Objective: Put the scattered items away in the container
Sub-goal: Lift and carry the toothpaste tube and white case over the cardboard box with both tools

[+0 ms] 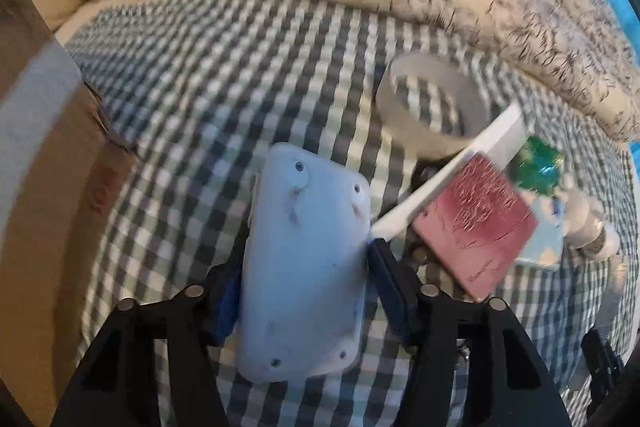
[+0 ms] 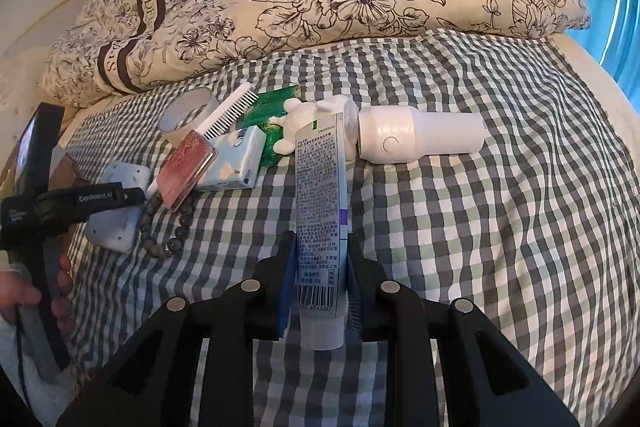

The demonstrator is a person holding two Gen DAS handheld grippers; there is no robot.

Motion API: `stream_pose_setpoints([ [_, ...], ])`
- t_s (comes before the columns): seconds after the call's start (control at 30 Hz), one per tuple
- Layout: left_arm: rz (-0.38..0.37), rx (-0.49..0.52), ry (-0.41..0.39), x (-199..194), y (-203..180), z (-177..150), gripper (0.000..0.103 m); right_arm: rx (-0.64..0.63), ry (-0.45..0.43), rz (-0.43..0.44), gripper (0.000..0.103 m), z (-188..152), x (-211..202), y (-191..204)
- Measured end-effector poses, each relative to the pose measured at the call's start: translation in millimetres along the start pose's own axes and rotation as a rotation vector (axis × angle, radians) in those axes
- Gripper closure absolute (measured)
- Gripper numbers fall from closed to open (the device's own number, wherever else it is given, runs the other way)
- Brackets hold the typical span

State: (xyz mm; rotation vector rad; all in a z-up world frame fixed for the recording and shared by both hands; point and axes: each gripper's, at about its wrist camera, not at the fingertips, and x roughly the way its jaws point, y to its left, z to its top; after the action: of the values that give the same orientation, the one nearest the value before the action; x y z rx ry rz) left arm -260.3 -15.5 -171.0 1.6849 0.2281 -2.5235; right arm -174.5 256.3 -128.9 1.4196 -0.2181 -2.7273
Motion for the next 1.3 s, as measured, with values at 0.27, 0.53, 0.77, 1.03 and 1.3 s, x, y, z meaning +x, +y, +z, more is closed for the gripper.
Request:
stream_pose_setpoints([
  [0.27, -0.026, 0.029, 0.093, 16, -1, 2, 0.016, 0.002, 0.004, 0.002, 0.080, -1, 2, 0],
  [0.53, 0.064, 0.064, -0.022, -14, -12, -13, 0.039, -0.006, 0.000, -0.002, 0.080, -2, -2, 3],
  [0.77, 0.074, 0.108, -0.113, -60, -19, -38, 0.039, -0.022, -0.011, 0.008, 0.080, -2, -14, 15],
  [1.03, 0.089, 0.144, -0.197, -106, -14, -42, 0.039, -0.077, -0.055, 0.031, 0.080, -2, -48, 52],
  [1.3, 0.103, 0.150, -0.287, -163, 6, -51, 0.038, -0.139, -0.111, 0.053, 0.080, -3, -98, 99],
])
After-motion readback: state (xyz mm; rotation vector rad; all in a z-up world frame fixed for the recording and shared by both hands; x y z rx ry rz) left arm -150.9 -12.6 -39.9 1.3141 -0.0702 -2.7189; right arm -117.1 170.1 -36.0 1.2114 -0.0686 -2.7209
